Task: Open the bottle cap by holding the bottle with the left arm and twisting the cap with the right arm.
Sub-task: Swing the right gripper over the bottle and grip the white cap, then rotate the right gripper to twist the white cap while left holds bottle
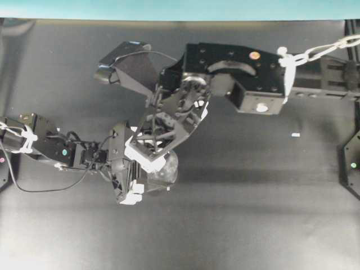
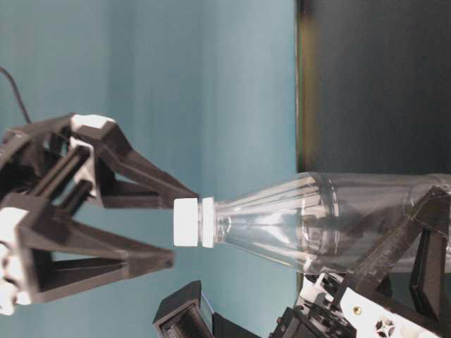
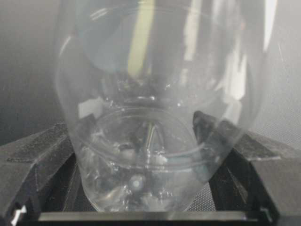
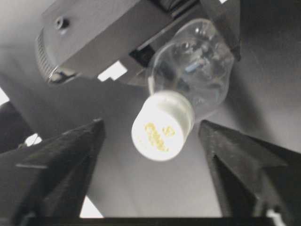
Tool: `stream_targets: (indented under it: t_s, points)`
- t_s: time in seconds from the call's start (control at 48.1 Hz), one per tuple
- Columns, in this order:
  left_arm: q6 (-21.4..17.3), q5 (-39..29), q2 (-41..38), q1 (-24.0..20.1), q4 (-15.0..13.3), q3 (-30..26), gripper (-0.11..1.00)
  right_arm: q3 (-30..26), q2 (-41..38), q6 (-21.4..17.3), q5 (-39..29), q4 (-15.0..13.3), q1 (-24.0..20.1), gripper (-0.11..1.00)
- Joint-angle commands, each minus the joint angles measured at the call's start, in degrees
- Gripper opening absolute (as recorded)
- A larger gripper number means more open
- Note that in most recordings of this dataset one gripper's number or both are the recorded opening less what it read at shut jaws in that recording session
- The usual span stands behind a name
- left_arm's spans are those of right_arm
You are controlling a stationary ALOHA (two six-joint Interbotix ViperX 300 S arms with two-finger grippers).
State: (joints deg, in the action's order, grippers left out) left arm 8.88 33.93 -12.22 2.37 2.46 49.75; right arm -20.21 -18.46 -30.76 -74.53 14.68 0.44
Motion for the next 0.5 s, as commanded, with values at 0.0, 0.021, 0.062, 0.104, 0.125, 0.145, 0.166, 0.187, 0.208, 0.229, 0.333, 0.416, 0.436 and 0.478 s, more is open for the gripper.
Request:
stream_targets:
  t_s: [0.0,0.021,0.062,0.104,0.125,0.145,0.166,0.187,0.208,0.229,0.333,0.416,0.436,0.478]
  points:
    - [0.2,-0.1,-0.3,0.3,0.2,-0.4,0.84,-0.3,0.1,1.1,0.3,0.0,-0.2,0.65]
    - [0.2,-0.1,-0.3,0.4,0.2,-0.4,0.84,-0.3,0.1,1.5,0.2,0.1,-0.2,0.61]
    - [0.2,-0.1,-0.3,0.3,0.2,-0.3,0.84,-0.4,0.1,1.8,0.0,0.3,-0.3,0.51]
    - [0.2,-0.1,-0.3,0.3,0.2,-0.2,0.84,-0.4,0.0,2.0,-0.4,0.4,-0.4,0.40]
    - [0.2,-0.1,-0.3,0.3,0.2,0.0,0.84,-0.4,0.0,2.1,-0.6,0.4,-0.4,0.37]
    - [0.2,-0.1,-0.3,0.3,0.2,0.0,0.84,-0.4,0.0,2.2,-0.9,0.4,-0.4,0.37]
    - [0.2,-0.1,-0.3,0.3,0.2,0.0,0.84,-0.4,0.0,2.2,-1.1,0.4,-0.4,0.37]
    - [0.2,-0.2,-0.3,0.3,0.2,0.0,0.84,-0.4,0.0,2.3,-1.4,0.4,-0.4,0.37]
    - [0.2,-0.1,-0.3,0.3,0.2,0.0,0.84,-0.4,0.0,2.4,-1.5,0.4,-0.4,0.37]
    - [0.2,-0.1,-0.3,0.3,0.1,0.0,0.84,-0.4,0.0,2.5,-1.7,0.4,-0.4,0.37]
    - [0.2,-0.1,-0.3,0.3,0.2,0.0,0.84,-0.9,-0.2,4.7,-2.1,0.4,-0.4,0.37]
    - [0.2,-0.1,-0.4,0.4,0.2,0.0,0.84,-1.7,-0.4,8.4,-2.8,0.7,-0.4,0.37]
    - [0.2,-0.1,-0.4,0.3,0.2,0.0,0.84,-1.9,-0.5,9.5,-3.1,0.9,-0.4,0.37]
    - [0.2,-0.1,-0.4,0.3,0.2,0.0,0.84,-2.5,-0.9,12.0,-3.6,1.1,-0.5,0.37]
